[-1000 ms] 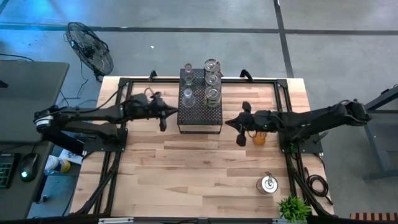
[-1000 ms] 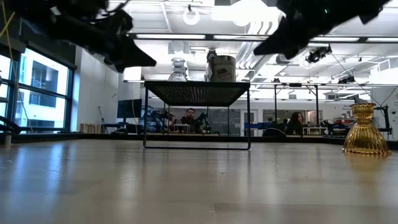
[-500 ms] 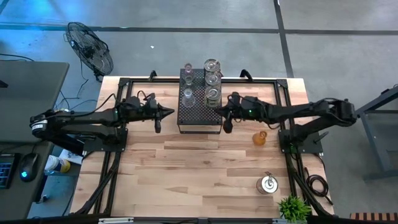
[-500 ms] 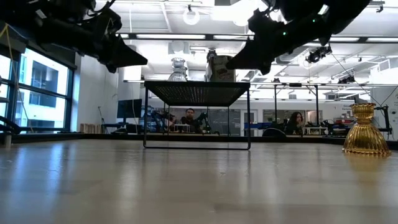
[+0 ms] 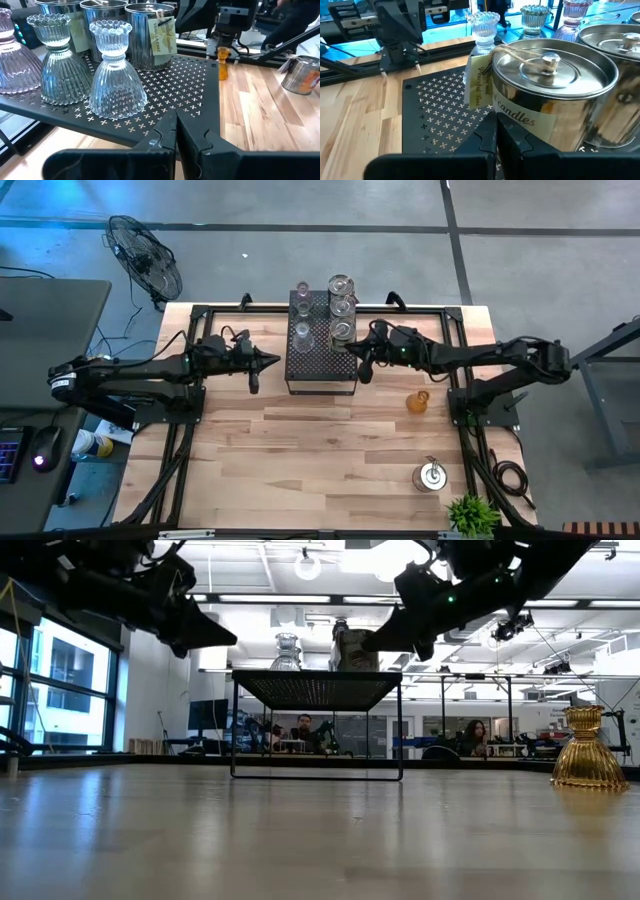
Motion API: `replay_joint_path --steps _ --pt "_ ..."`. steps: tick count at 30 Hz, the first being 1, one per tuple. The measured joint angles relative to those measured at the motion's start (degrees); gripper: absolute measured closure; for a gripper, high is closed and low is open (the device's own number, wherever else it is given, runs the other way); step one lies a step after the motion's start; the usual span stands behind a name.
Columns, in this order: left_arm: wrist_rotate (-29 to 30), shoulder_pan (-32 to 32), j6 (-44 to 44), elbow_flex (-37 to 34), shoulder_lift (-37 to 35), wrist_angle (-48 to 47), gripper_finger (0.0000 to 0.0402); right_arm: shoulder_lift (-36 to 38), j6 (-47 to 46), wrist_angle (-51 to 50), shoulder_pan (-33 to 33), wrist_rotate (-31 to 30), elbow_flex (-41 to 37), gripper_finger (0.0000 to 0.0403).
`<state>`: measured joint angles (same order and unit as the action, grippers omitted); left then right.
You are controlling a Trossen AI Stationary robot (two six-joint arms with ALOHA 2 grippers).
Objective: Pick & Place candle stick holders
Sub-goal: Adjust the green scented candle on the shelf
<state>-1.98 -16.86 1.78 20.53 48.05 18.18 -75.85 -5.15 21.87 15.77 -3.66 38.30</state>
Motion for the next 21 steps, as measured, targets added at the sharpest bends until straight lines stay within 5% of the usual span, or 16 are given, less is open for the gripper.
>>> replay_joint_path --steps 7,21 --pt "0.1 0.0 0.0 0.0 0.0 -0.4 0.0402 -0.1 0.0 1.2 0.3 5.8 0.0 0.0403" --pt "1.1 0.0 0.2 0.0 0.0 -0.4 0.0401 -2.2 -0.4 2.9 1.5 3.5 0.0 0.0403"
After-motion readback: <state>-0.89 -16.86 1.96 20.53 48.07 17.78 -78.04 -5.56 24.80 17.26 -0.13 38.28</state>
